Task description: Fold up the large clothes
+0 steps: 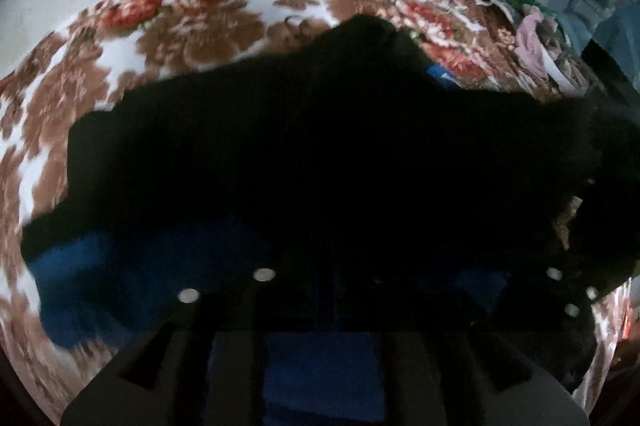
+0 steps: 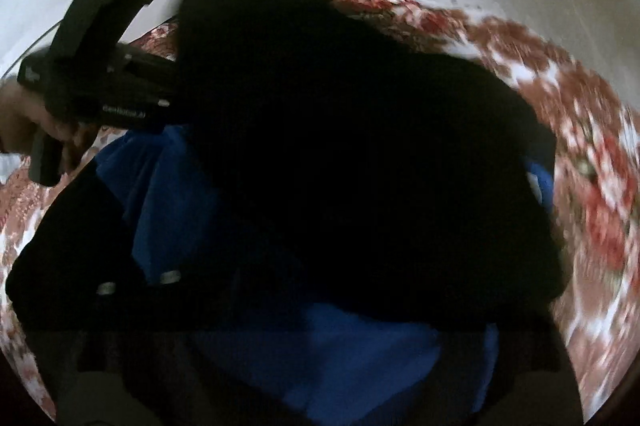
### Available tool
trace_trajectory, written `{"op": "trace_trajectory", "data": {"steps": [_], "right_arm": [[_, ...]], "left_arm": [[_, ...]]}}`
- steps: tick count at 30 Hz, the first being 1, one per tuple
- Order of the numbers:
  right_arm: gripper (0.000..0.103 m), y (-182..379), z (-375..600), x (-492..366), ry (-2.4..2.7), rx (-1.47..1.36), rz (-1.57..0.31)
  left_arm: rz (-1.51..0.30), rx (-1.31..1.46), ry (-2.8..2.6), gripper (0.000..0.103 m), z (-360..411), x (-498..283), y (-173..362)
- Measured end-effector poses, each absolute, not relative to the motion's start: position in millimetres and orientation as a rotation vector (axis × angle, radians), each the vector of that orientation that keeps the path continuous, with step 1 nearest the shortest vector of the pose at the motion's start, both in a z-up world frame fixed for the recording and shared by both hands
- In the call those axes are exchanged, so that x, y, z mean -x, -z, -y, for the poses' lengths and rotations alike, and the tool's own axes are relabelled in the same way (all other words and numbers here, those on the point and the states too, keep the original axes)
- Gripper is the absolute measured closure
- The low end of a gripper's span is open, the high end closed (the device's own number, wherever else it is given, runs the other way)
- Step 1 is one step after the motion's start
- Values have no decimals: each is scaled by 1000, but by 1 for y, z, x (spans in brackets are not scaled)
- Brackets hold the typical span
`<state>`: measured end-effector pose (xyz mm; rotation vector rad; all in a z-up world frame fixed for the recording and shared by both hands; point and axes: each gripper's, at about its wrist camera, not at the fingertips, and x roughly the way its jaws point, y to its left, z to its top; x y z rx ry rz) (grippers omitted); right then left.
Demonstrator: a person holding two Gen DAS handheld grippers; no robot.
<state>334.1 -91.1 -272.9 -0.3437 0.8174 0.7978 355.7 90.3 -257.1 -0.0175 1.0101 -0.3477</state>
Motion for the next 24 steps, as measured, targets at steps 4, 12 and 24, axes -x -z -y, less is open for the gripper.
{"op": "trace_trajectory", "data": {"steps": [4, 12, 24], "right_arm": [[5, 285, 115, -309, -758, 273, -890], [5, 277, 172, -283, -634, 167, -998], [5, 215, 125, -362, -482, 322, -820]], "left_arm": [[-1023, 46, 309, 66, -98, -323, 258], [-1024, -16, 138, 7, -116, -276, 231], [-863, -63, 160, 5, -60, -307, 178]]}}
